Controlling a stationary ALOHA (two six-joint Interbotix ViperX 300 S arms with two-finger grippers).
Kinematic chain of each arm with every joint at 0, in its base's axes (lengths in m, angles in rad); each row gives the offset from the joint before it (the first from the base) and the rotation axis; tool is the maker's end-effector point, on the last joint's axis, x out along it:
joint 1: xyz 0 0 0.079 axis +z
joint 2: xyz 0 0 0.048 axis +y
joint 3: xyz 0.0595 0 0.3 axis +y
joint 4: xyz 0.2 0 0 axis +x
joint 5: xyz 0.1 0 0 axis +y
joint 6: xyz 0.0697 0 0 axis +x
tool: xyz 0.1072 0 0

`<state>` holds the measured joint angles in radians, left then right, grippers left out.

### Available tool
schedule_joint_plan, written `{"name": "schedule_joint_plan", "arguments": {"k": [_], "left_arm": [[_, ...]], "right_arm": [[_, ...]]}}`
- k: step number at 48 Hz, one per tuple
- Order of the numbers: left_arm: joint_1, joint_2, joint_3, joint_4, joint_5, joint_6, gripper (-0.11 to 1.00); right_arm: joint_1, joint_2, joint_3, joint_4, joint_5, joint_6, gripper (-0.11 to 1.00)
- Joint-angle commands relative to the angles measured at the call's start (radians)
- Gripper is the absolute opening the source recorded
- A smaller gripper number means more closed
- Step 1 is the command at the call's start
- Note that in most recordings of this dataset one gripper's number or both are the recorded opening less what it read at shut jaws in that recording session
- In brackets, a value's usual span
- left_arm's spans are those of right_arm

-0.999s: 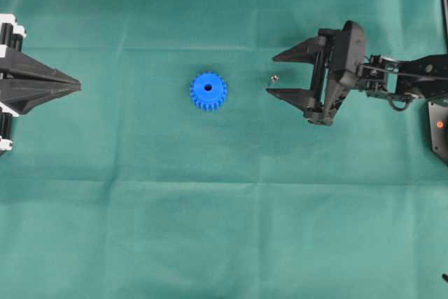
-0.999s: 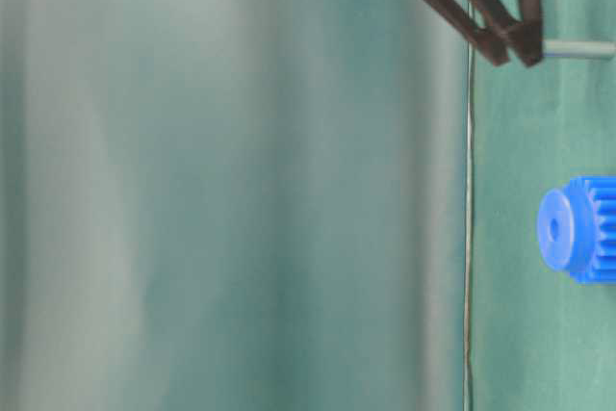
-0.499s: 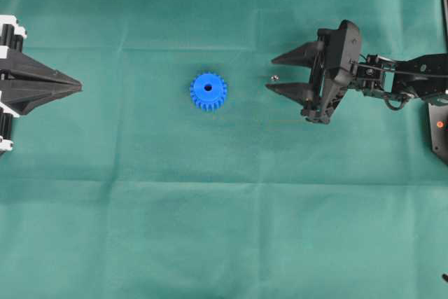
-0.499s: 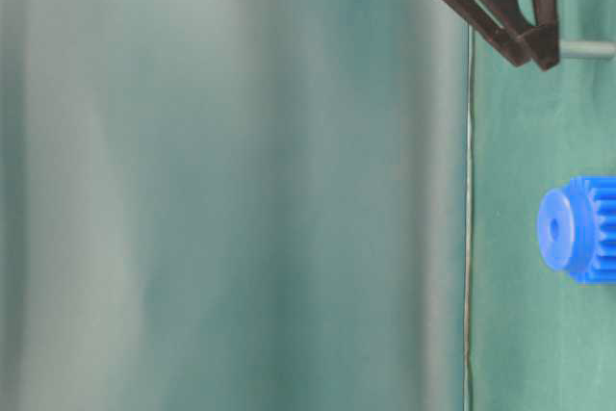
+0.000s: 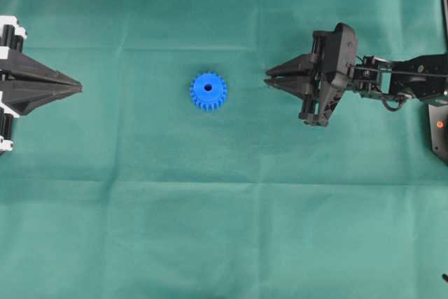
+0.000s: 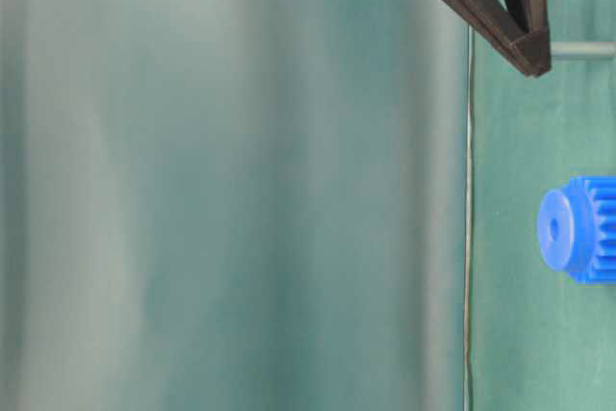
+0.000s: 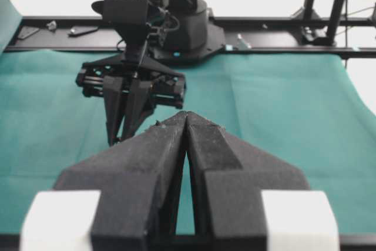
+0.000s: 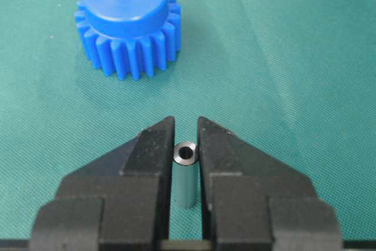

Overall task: Insert the shaft placed at a random location into the center hole of the small gear at another random location.
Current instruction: 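Close the right gripper on the silver shaft and lift it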

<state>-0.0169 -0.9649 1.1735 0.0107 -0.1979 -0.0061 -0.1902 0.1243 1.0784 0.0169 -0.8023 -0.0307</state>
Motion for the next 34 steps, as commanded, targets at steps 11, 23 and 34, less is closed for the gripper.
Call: {"name": "schedule_joint_plan", "arguments": {"k": [11, 23, 34], "left_arm": [[-0.002, 0.003, -0.018, 0.003, -0.003, 0.0, 0.0], [-0.002, 0.003, -0.018, 0.003, -0.003, 0.0, 0.0], [-0.002, 0.003, -0.018, 0.003, -0.003, 0.0, 0.0]], "right_arm": [[0.003, -0.135, -0.035, -0.002, 0.101, -0.006, 0.12], [0.003, -0.222, -0.057, -0.003, 0.219, -0.008, 0.12], [0.003, -0.221, -0.057, -0.002, 0.221, -0.008, 0.12]]}}
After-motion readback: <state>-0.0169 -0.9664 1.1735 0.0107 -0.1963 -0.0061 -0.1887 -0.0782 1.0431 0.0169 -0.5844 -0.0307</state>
